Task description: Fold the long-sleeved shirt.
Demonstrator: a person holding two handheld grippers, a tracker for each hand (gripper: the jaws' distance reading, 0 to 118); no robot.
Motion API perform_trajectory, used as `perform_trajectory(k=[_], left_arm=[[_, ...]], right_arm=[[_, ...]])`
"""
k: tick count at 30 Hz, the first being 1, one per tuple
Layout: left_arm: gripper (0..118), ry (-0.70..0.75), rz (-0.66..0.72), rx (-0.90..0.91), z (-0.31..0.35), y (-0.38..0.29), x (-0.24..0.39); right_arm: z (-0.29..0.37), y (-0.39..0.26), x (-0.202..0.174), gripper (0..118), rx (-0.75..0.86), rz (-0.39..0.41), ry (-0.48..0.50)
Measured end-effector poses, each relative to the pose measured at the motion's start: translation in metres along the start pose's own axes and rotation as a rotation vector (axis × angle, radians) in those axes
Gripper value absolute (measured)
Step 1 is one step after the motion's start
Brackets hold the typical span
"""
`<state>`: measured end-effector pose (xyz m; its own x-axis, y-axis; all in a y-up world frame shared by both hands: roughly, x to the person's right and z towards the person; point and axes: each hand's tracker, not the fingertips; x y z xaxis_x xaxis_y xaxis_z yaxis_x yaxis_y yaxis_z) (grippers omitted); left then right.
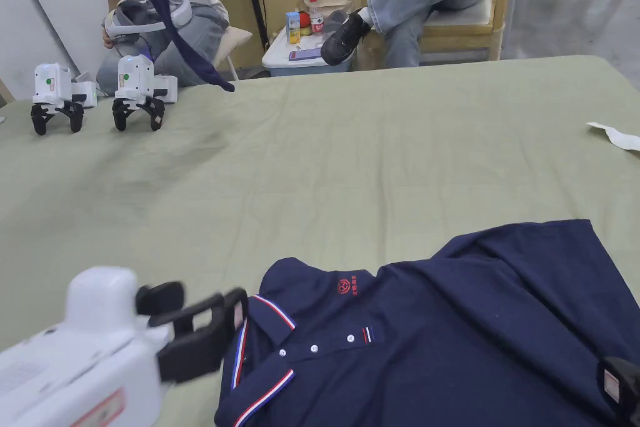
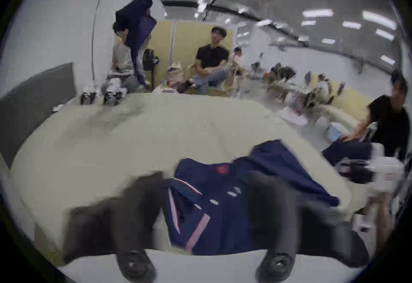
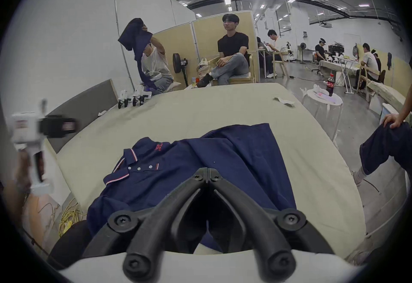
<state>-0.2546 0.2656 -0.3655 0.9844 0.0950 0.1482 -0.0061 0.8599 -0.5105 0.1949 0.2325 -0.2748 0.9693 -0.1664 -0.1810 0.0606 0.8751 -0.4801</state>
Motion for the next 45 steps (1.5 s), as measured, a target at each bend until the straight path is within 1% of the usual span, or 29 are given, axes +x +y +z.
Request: perform_trajectory(k=[2,4,6,8,10,13,14,15,16,17,19,21,22,23,24,25,26,27,29,30,32,34,37,39,41,42,43,44,45], left_arm=[[0,0.076,0.064,-0.092,-0.067,0.002,-0.022],[0,0.032,0.136,-0.164,-0.113,0.002,-0.026],[0,0.057,0.185,-0.240,-0.151,-0.007,-0.036],[0,0.049,0.165,-0.249,-0.164,-0.007,-0.030],[0,-0.013,0.205,-0.255,-0.184,-0.003,-0.028],[0,0.010,0.195,-0.251,-0.206,0.001,-0.035],[5,0.012,0.189,-0.264,-0.215,0.003,-0.036],[27,0.012,0.196,-0.278,-0.213,0.004,-0.042],[67,0.001,0.239,-0.310,-0.222,0.002,-0.043],[77,-0.025,0.255,-0.350,-0.229,0.000,-0.044],[74,-0.084,0.293,-0.431,-0.242,-0.015,-0.042],[70,-0.109,0.283,-0.486,-0.248,-0.031,-0.034],[63,-0.125,0.263,-0.493,-0.247,-0.039,-0.028],[39,-0.048,0.181,-0.370,-0.232,-0.038,-0.021],[3,-0.012,0.207,-0.411,-0.233,-0.038,-0.020],[3,-0.007,0.275,-0.432,-0.233,-0.041,-0.025],[3,-0.080,0.385,-0.418,-0.229,-0.048,-0.030],[3,-0.083,0.388,-0.398,-0.224,-0.048,-0.033],[2,-0.057,0.265,-0.360,-0.209,-0.038,-0.028],[2,-0.050,0.231,-0.283,-0.195,-0.030,-0.024],[2,-0.080,0.251,-0.153,-0.167,-0.014,-0.023],[2,-0.106,0.249,-0.090,-0.146,0.003,-0.018],[2,-0.072,0.175,-0.098,-0.137,0.016,-0.002],[2,-0.065,0.154,-0.138,-0.148,0.008,-0.009],[2,-0.063,0.152,-0.144,-0.151,0.005,-0.010],[3,-0.068,0.157,-0.150,-0.152,0.004,-0.011],[3,-0.071,0.169,-0.152,-0.156,0.001,-0.018],[3,-0.071,0.177,-0.154,-0.158,0.000,-0.020],[3,-0.069,0.192,-0.158,-0.161,0.001,-0.021]], right_arm=[[-0.007,0.002,0.002,1,-0.009,-0.002,-0.011],[-0.013,0.001,0.007,1,-0.022,0.002,-0.029],[-0.019,0.000,0.012,1,-0.034,0.003,-0.040],[-0.026,-0.001,0.018,1,-0.048,-0.005,-0.050],[-0.034,-0.004,0.021,1,-0.063,-0.011,-0.057],[-0.041,-0.006,0.024,1,-0.074,-0.018,-0.055],[-0.044,-0.007,0.024,1,-0.078,-0.020,-0.047],[-0.046,-0.007,0.023,1,-0.082,-0.015,-0.045],[-0.048,-0.010,0.024,1,-0.087,-0.006,-0.047],[-0.050,-0.011,0.024,1,-0.093,0.000,-0.047],[-0.052,-0.012,0.024,1,-0.101,0.008,-0.045],[-0.054,-0.014,0.026,1,-0.102,0.008,-0.041],[-0.056,-0.015,0.028,1,-0.103,0.003,-0.040],[-0.059,-0.016,0.030,1,-0.107,-0.003,-0.044],[-0.062,-0.016,0.032,1,-0.111,-0.009,-0.046],[-0.066,-0.016,0.035,1,-0.115,-0.010,-0.048],[-0.069,-0.014,0.038,1,-0.116,-0.007,-0.054],[-0.074,-0.010,0.042,1,-0.105,0.003,-0.067],[-0.086,0.000,0.057,1,-0.087,0.030,-0.105],[-0.093,0.010,0.065,1,-0.074,0.059,-0.130],[-0.109,0.032,0.088,1,-0.025,0.106,-0.167],[-0.131,0.057,0.115,1,0.015,0.088,-0.199],[-0.179,0.086,0.156,1,0.007,0.058,-0.169],[-0.216,0.095,0.176,1,-0.056,0.016,-0.124],[-0.255,0.100,0.193,3,-0.177,0.008,-0.097],[-0.269,0.099,0.200,18,-0.212,-0.008,-0.085],[-0.282,0.097,0.207,54,-0.236,-0.023,-0.074],[-0.295,0.094,0.214,69,-0.252,-0.041,-0.071],[-0.305,0.093,0.220,70,-0.258,-0.060,-0.061]])
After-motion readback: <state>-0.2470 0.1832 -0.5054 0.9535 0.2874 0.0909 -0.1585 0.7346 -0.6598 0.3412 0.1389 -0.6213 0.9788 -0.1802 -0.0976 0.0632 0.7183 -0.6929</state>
